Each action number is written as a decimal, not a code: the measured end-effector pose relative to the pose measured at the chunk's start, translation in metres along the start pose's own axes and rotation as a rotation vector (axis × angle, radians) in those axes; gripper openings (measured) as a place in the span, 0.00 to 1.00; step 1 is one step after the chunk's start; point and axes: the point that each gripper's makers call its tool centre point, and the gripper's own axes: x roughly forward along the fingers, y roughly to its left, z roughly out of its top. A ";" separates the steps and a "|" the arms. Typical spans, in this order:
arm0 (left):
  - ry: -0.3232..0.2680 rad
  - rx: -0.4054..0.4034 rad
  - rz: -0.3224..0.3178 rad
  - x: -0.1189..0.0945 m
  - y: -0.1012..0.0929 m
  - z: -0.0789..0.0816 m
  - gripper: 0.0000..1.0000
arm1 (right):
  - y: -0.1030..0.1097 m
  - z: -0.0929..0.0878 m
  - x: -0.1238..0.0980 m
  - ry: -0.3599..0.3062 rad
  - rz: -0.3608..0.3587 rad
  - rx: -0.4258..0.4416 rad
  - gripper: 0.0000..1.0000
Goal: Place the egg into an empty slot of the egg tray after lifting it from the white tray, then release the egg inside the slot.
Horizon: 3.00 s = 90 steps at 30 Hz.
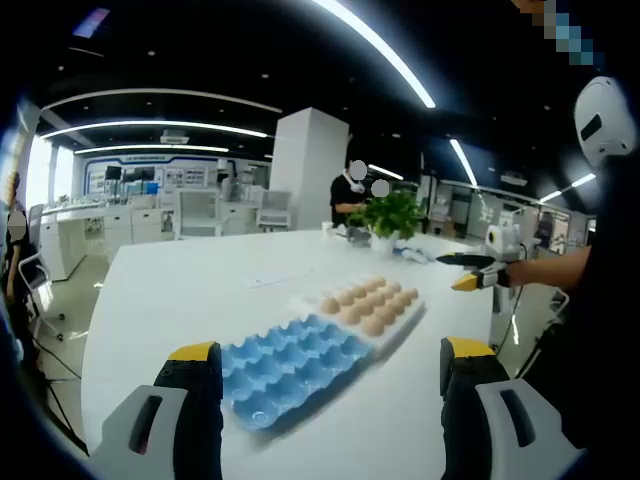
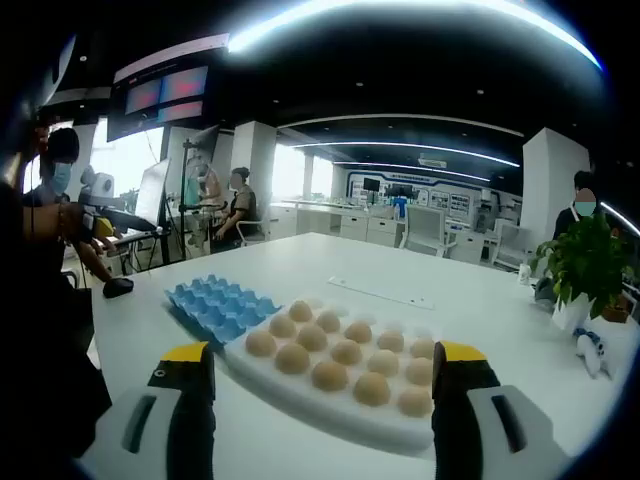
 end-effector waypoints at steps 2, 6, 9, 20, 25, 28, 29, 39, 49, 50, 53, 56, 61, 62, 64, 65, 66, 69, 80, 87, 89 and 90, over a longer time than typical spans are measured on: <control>0.000 0.001 0.000 0.000 0.000 0.000 0.91 | 0.000 -0.001 0.000 0.001 0.001 -0.001 0.93; 0.000 0.003 -0.001 0.000 -0.001 0.001 0.91 | -0.001 -0.001 -0.001 0.001 0.000 -0.001 0.93; 0.000 0.003 0.000 0.000 -0.001 0.001 0.91 | -0.001 -0.002 -0.001 0.003 0.002 -0.002 0.93; 0.001 0.006 -0.004 0.001 -0.001 0.002 0.91 | -0.001 -0.002 0.001 0.002 0.004 -0.006 0.92; -0.001 0.006 -0.004 0.001 0.000 0.003 0.91 | -0.002 -0.002 0.003 0.001 0.005 -0.008 0.92; 0.000 0.007 -0.005 0.001 0.000 0.002 0.91 | -0.002 -0.001 0.003 0.002 0.006 -0.008 0.92; 0.002 0.007 -0.006 0.002 0.000 0.002 0.91 | -0.002 -0.001 0.003 0.003 0.006 -0.010 0.92; 0.003 0.007 -0.013 0.003 0.000 0.002 0.91 | -0.003 -0.002 0.004 0.005 0.005 -0.012 0.92; 0.005 0.005 -0.010 0.002 0.001 0.001 0.91 | -0.003 -0.005 0.003 0.008 0.000 -0.005 0.92; 0.005 0.004 -0.010 0.002 0.001 0.001 0.91 | -0.002 -0.004 0.004 0.006 -0.001 -0.004 0.91; 0.005 0.002 -0.009 0.002 0.001 0.000 0.91 | 0.004 -0.005 0.009 0.006 -0.011 0.008 0.81; 0.009 0.000 -0.009 0.002 0.002 -0.002 0.91 | 0.020 -0.003 0.023 -0.009 -0.005 0.019 0.77; 0.010 -0.004 -0.015 0.004 0.001 -0.003 0.90 | 0.045 0.000 0.051 -0.019 0.006 0.044 0.48; 0.011 -0.005 -0.017 0.005 0.001 -0.003 0.90 | 0.050 -0.002 0.059 -0.003 0.002 0.056 0.41; 0.011 -0.006 -0.019 0.005 0.000 -0.004 0.90 | 0.057 -0.003 0.072 -0.009 -0.006 0.081 0.41; 0.011 -0.005 -0.018 0.004 0.001 -0.004 0.90 | 0.061 -0.003 0.080 -0.027 -0.005 0.085 0.49; 0.011 -0.004 -0.017 0.004 0.001 -0.004 0.90 | 0.066 -0.004 0.085 -0.025 -0.003 0.080 0.57; 0.009 -0.008 -0.010 0.001 0.003 -0.003 0.90 | 0.080 -0.014 0.101 0.026 0.016 0.046 0.40; 0.010 -0.014 0.004 -0.005 0.006 -0.005 0.90 | 0.087 -0.045 0.139 0.127 -0.022 0.021 0.25; 0.010 -0.018 0.006 -0.007 0.006 -0.006 0.90 | 0.082 -0.065 0.146 0.198 -0.063 0.011 0.25; 0.007 -0.020 0.006 -0.007 0.007 -0.005 0.90 | 0.082 -0.064 0.146 0.190 -0.065 0.039 0.25; 0.007 -0.020 0.006 -0.007 0.007 -0.005 0.90 | 0.083 -0.065 0.146 0.202 -0.063 0.012 0.25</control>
